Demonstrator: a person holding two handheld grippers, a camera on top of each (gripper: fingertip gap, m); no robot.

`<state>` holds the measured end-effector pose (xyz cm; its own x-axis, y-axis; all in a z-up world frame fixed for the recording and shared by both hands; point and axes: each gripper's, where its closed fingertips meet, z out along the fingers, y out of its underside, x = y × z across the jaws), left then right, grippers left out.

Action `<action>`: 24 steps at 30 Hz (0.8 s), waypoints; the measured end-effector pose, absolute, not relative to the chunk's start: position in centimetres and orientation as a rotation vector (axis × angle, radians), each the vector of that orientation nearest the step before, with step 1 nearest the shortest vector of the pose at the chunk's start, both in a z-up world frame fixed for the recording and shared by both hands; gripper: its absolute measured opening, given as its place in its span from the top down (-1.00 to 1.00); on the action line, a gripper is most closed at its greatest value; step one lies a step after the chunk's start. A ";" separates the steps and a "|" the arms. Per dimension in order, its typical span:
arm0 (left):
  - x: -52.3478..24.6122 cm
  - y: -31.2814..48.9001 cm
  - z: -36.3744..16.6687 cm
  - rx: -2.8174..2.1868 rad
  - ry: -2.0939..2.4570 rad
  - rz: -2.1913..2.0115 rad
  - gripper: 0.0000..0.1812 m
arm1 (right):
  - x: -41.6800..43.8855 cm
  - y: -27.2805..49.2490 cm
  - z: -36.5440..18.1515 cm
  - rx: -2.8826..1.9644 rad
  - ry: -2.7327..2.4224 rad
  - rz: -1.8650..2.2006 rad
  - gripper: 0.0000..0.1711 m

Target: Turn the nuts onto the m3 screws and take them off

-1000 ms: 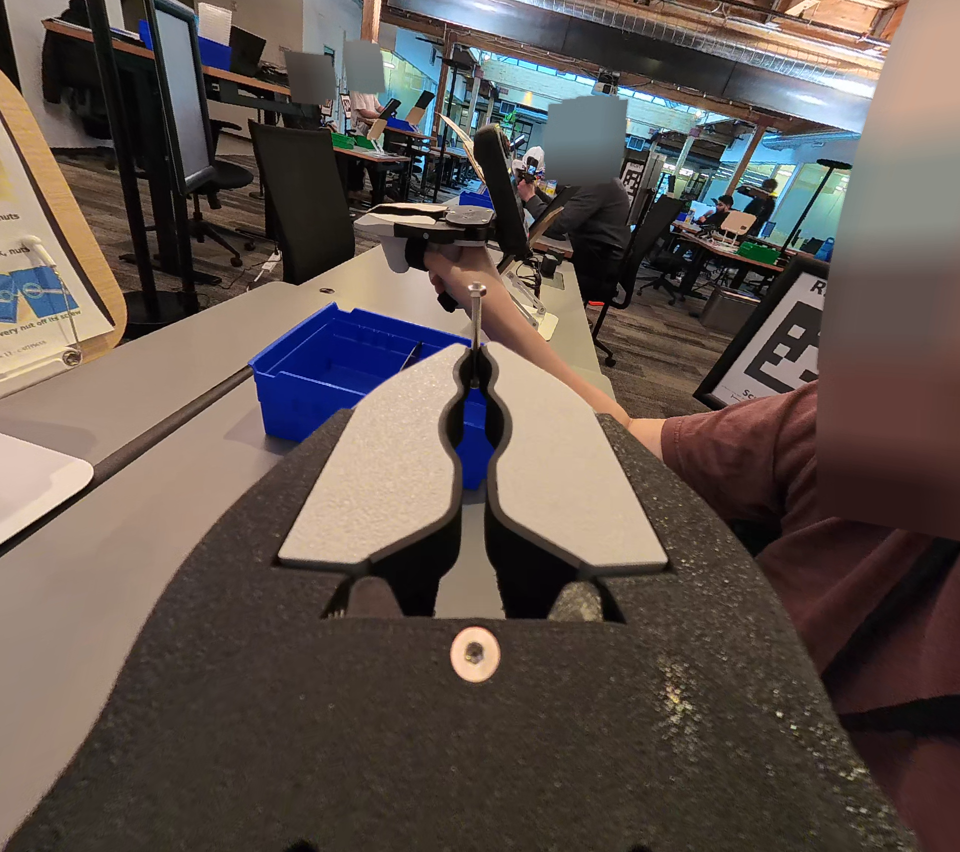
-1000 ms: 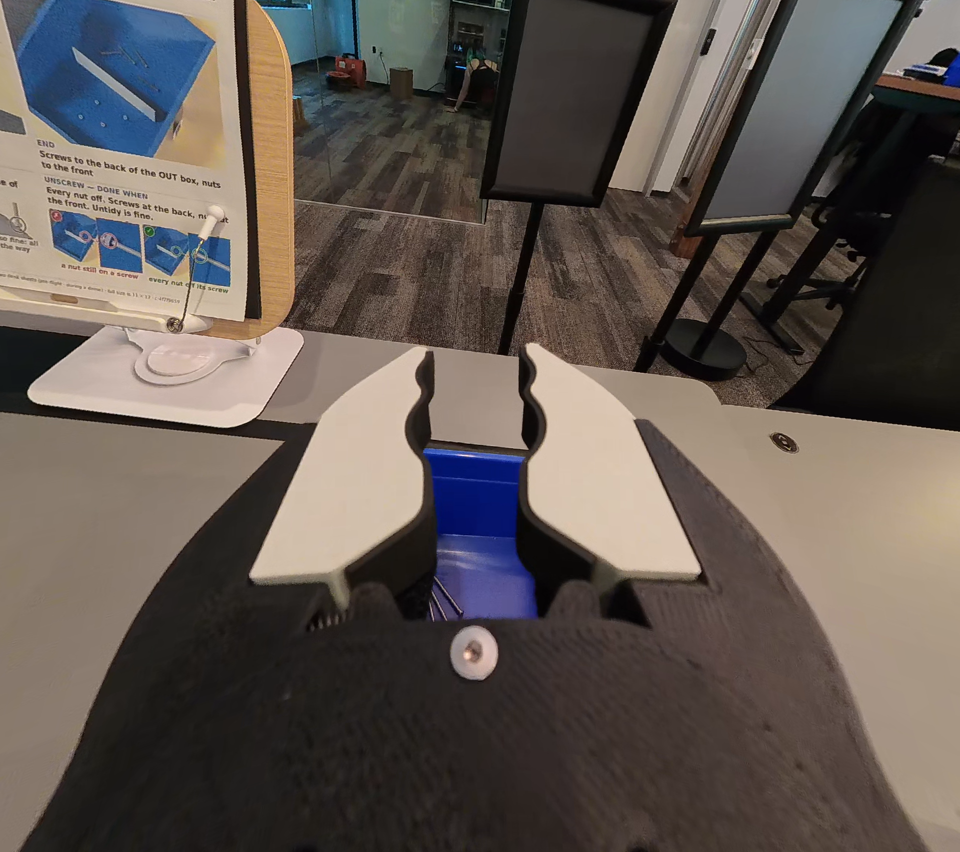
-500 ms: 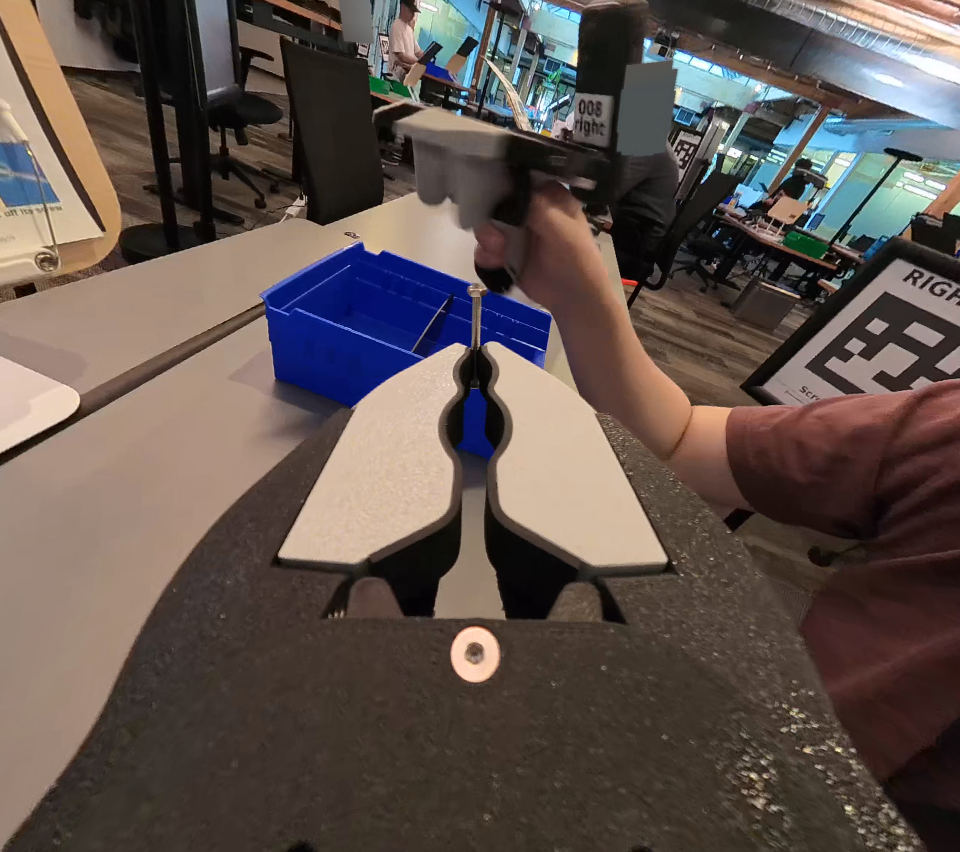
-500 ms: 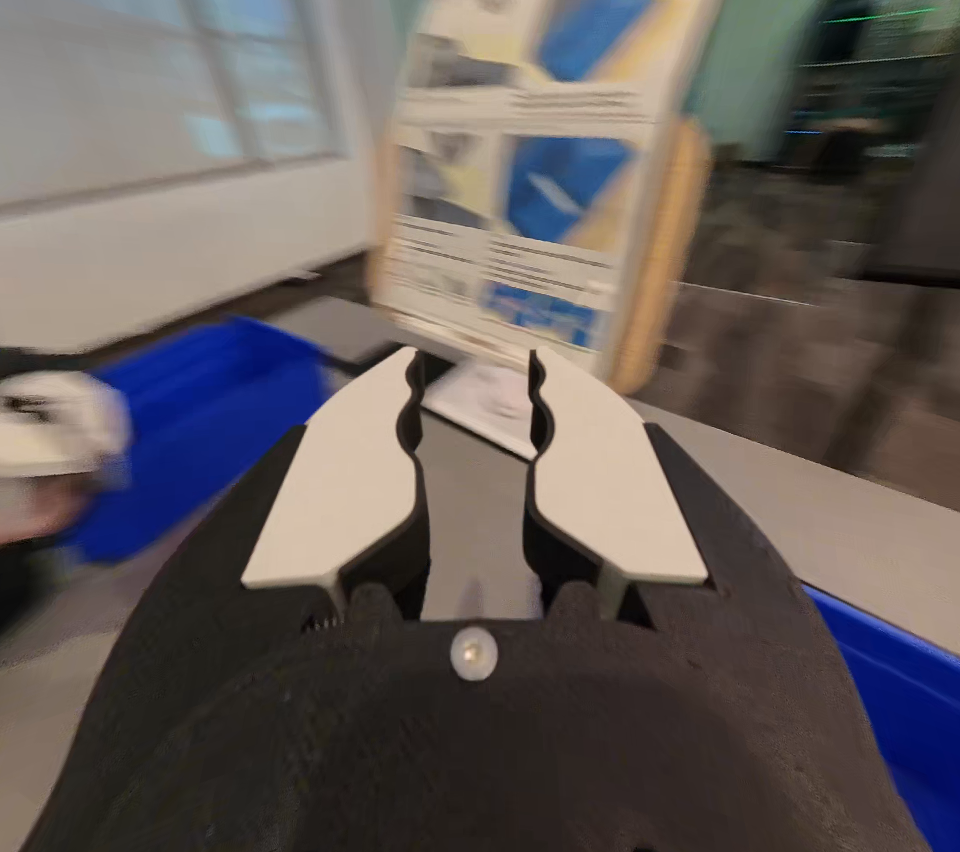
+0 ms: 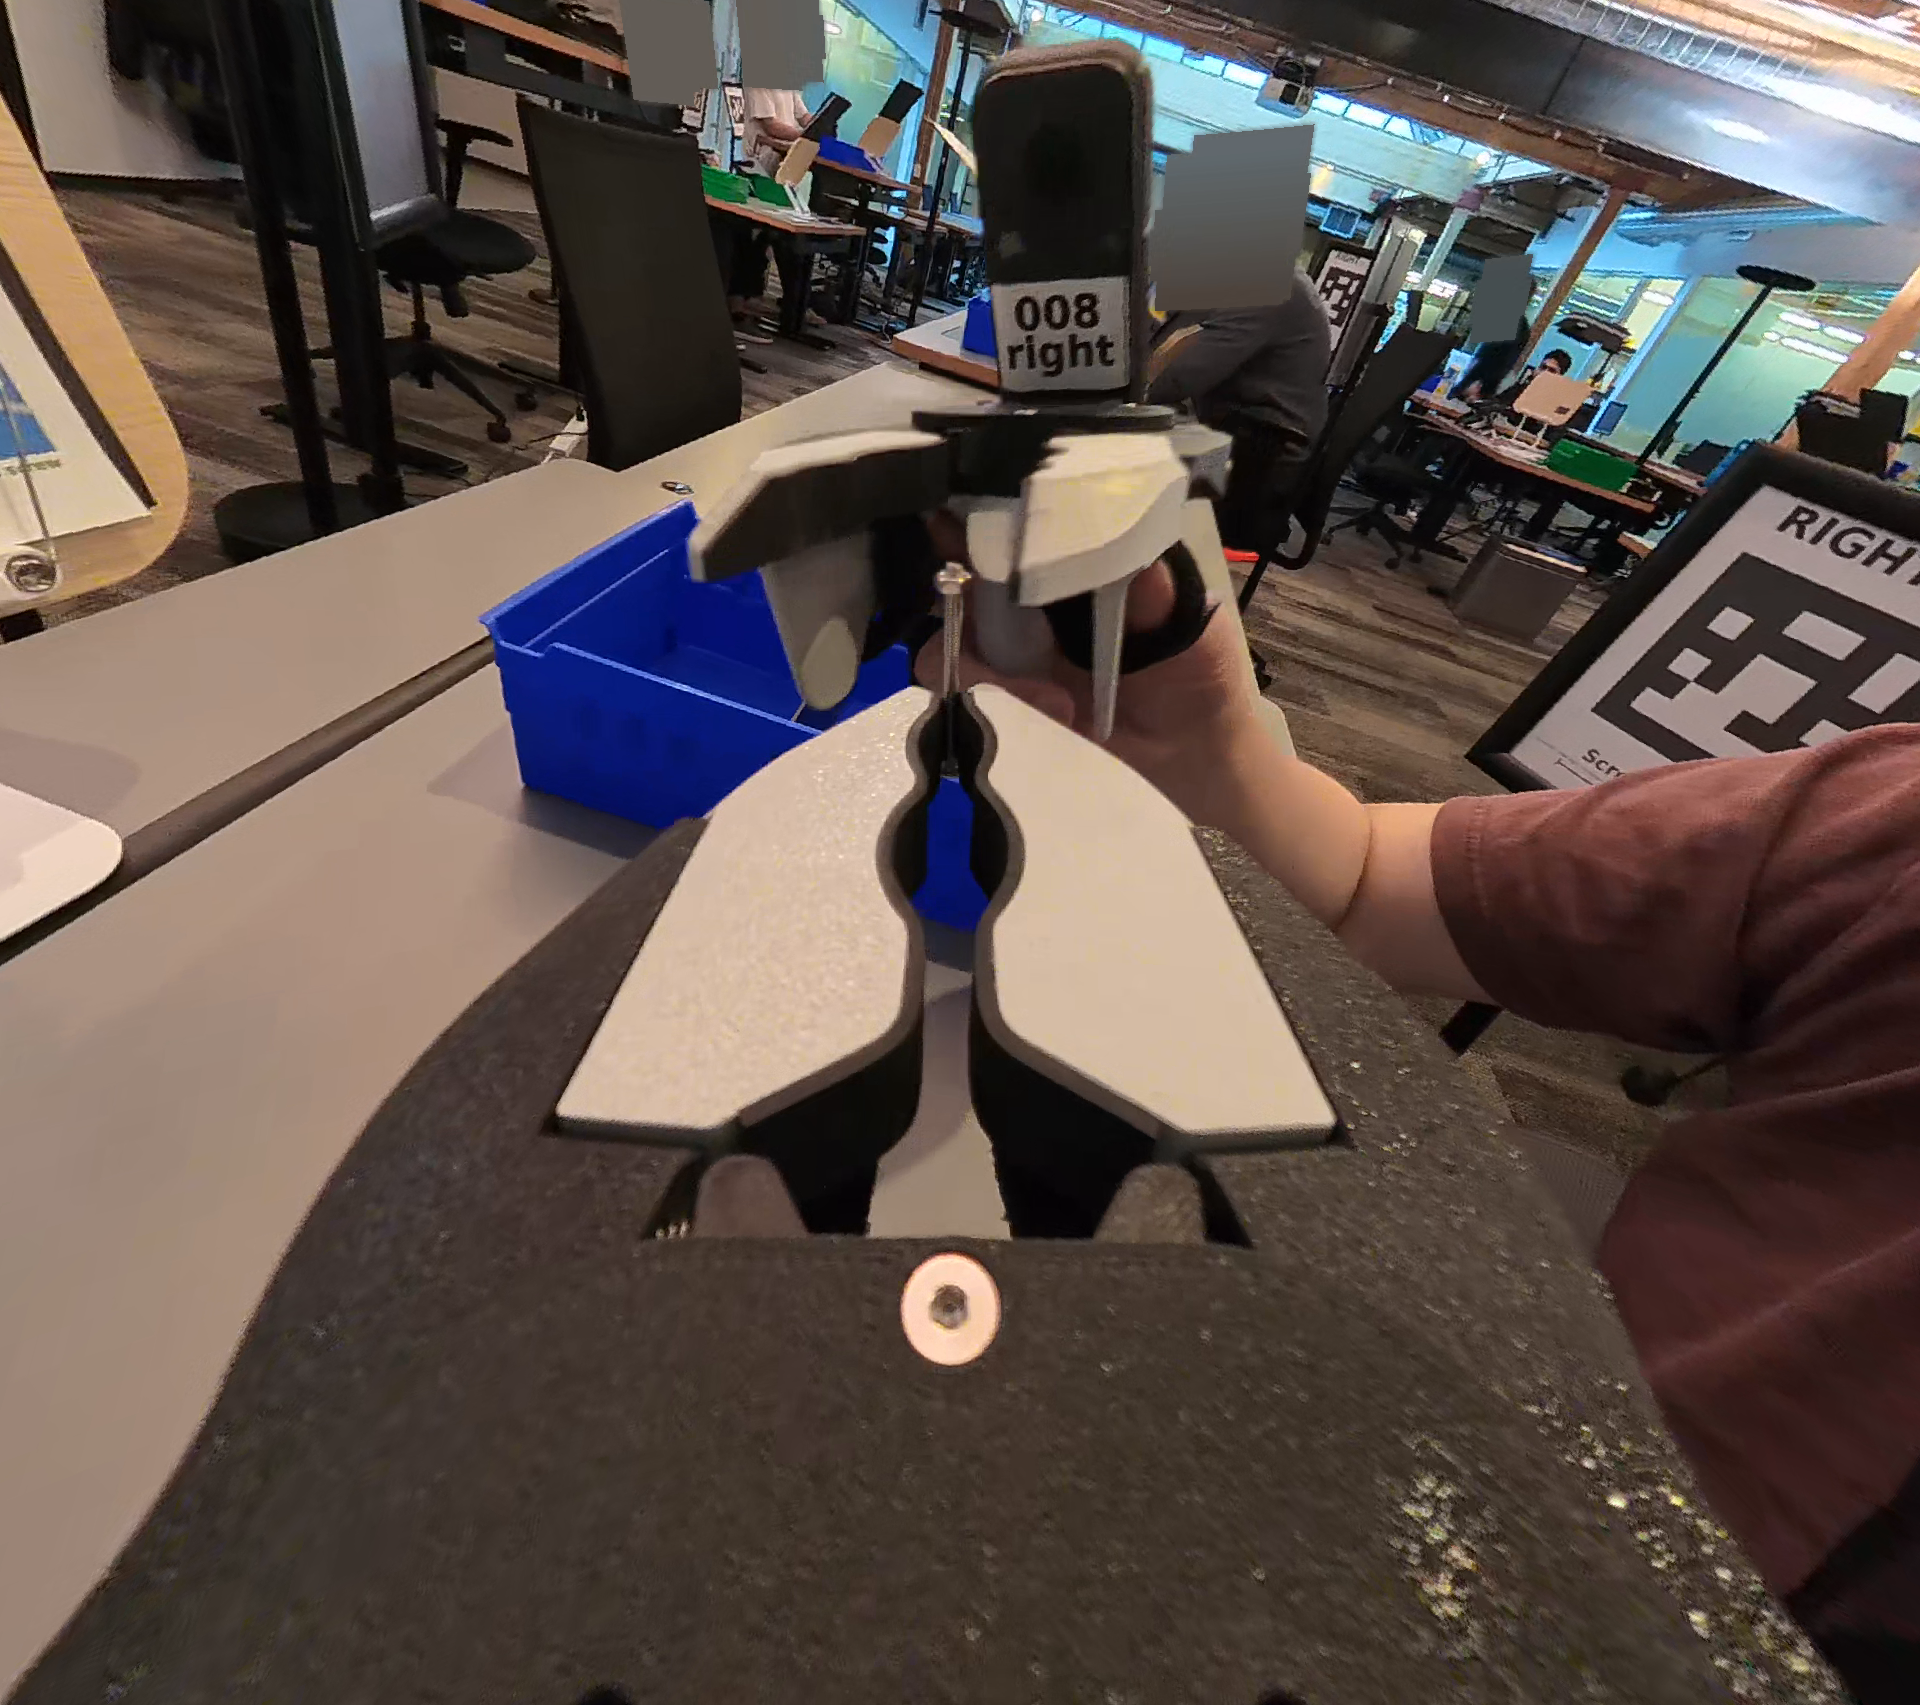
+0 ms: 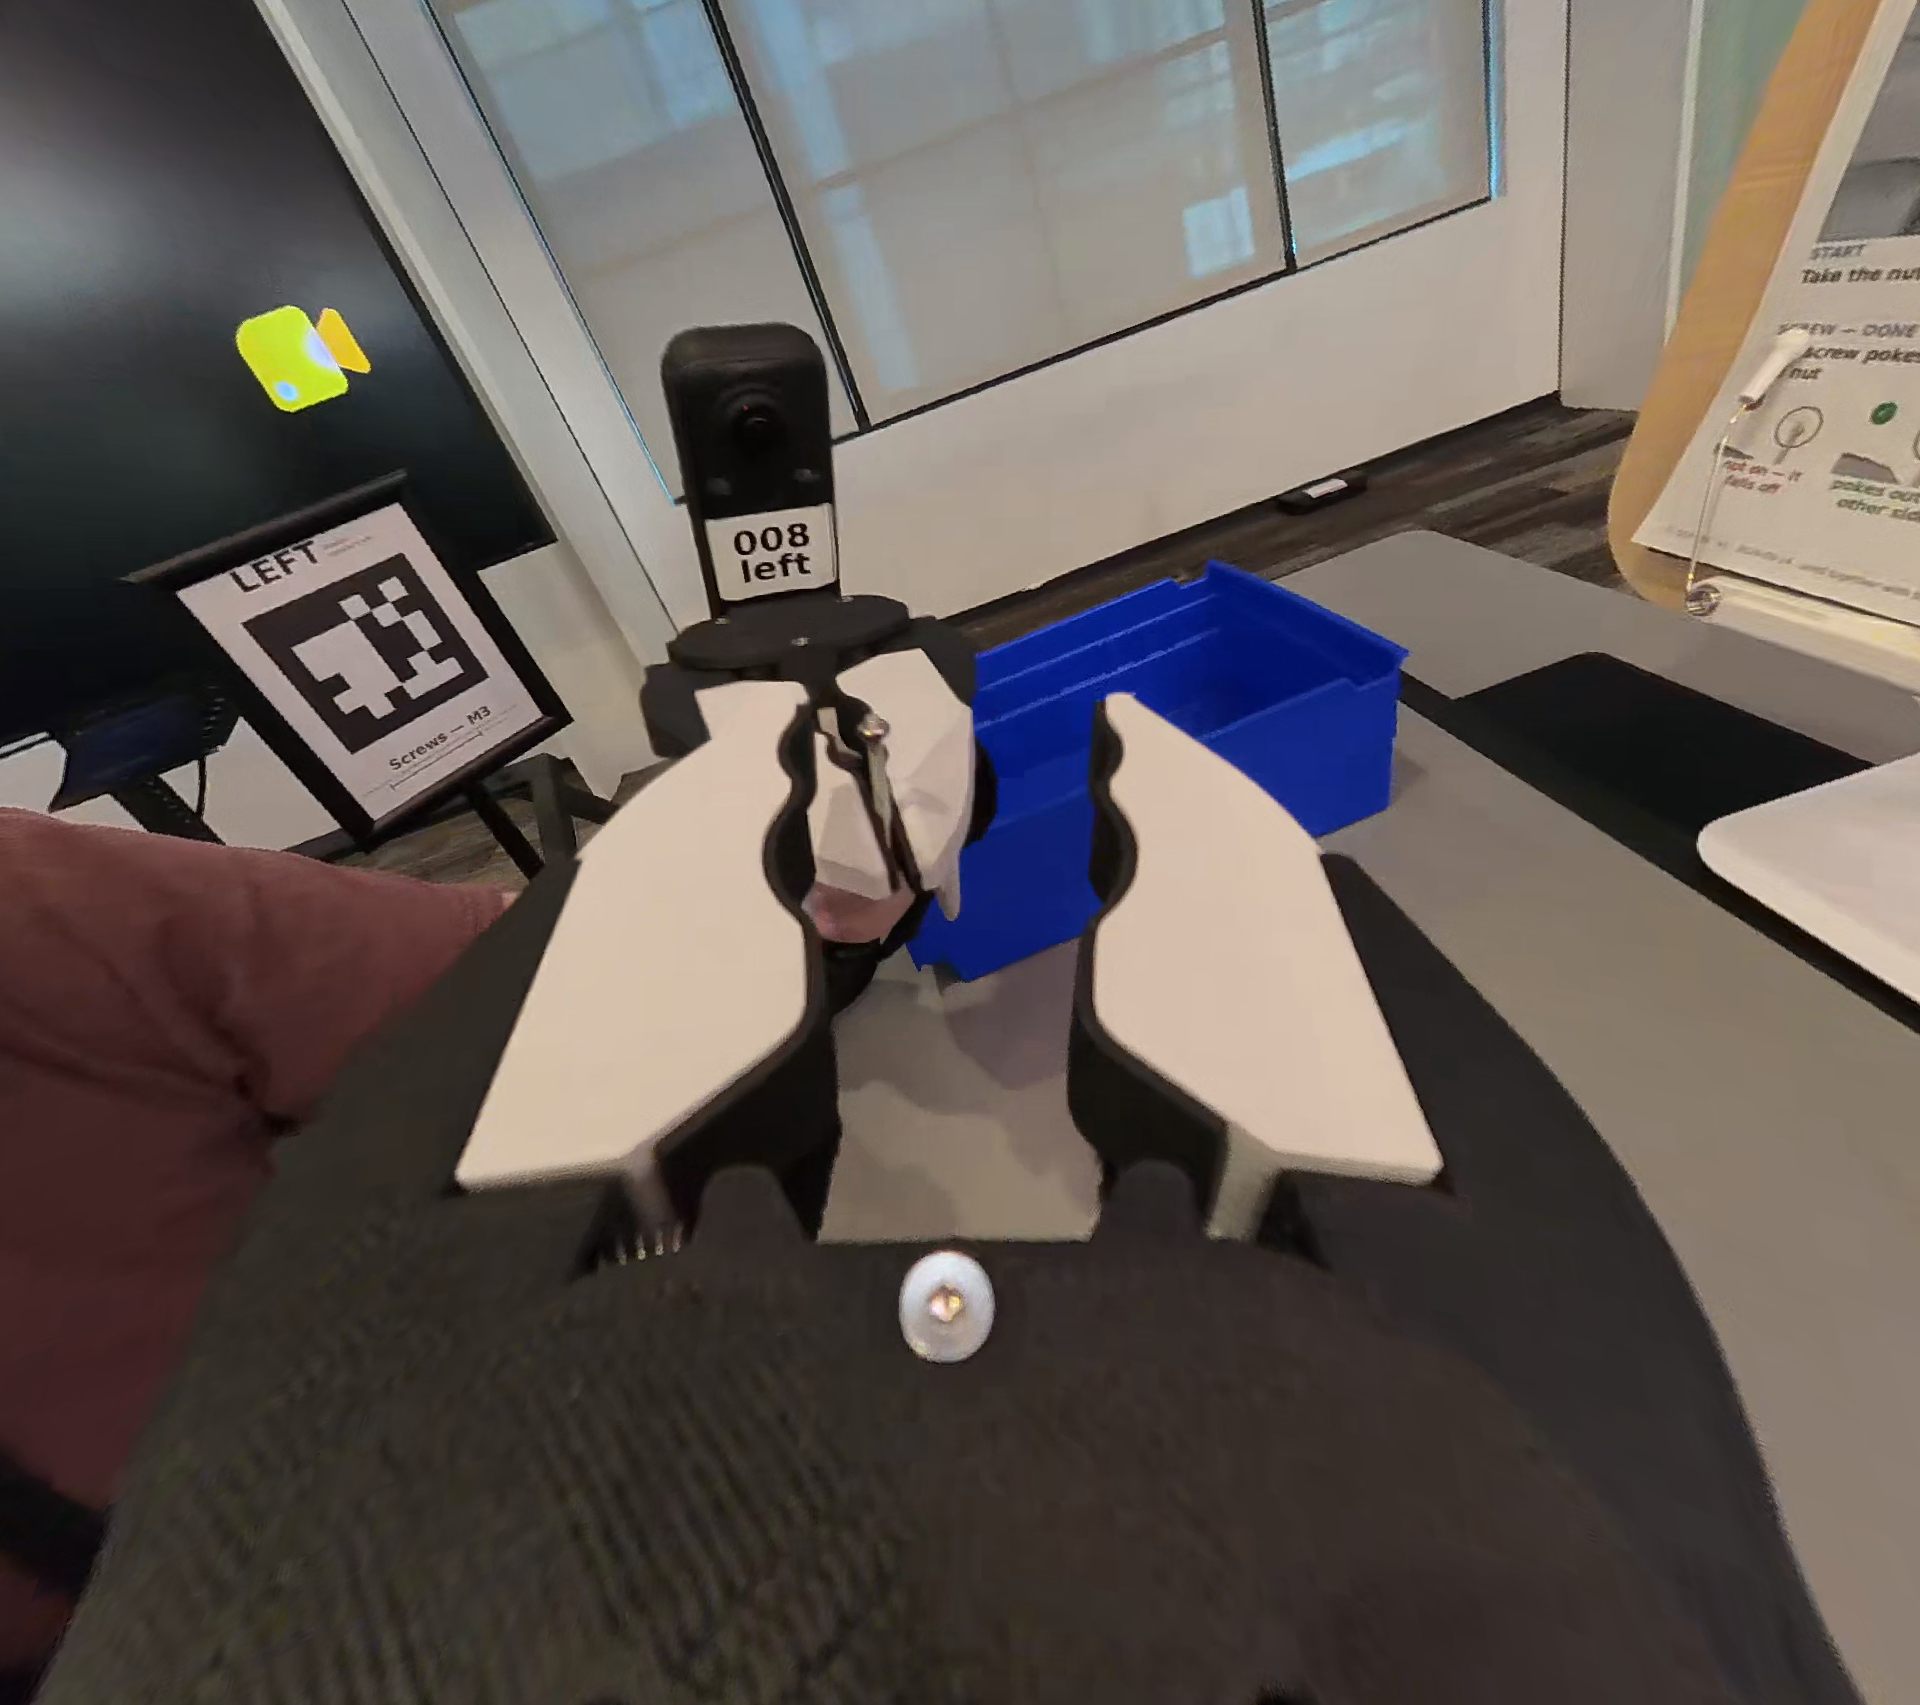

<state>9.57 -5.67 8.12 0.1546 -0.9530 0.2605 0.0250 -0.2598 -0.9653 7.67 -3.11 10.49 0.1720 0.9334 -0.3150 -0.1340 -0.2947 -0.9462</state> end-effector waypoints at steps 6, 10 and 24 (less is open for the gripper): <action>9.1 -6.1 9.1 -1.442 0.937 -1.338 0.98 | 8.5 -2.7 10.6 -1.434 -0.816 1.387 0.44; 9.3 -6.2 8.9 -1.445 0.947 -1.338 0.98 | 7.5 -4.0 10.8 -1.405 -0.875 1.394 0.44; 9.6 -7.1 9.4 -1.407 0.975 -1.339 0.98 | 7.6 -4.6 11.5 -1.351 -0.871 1.500 0.47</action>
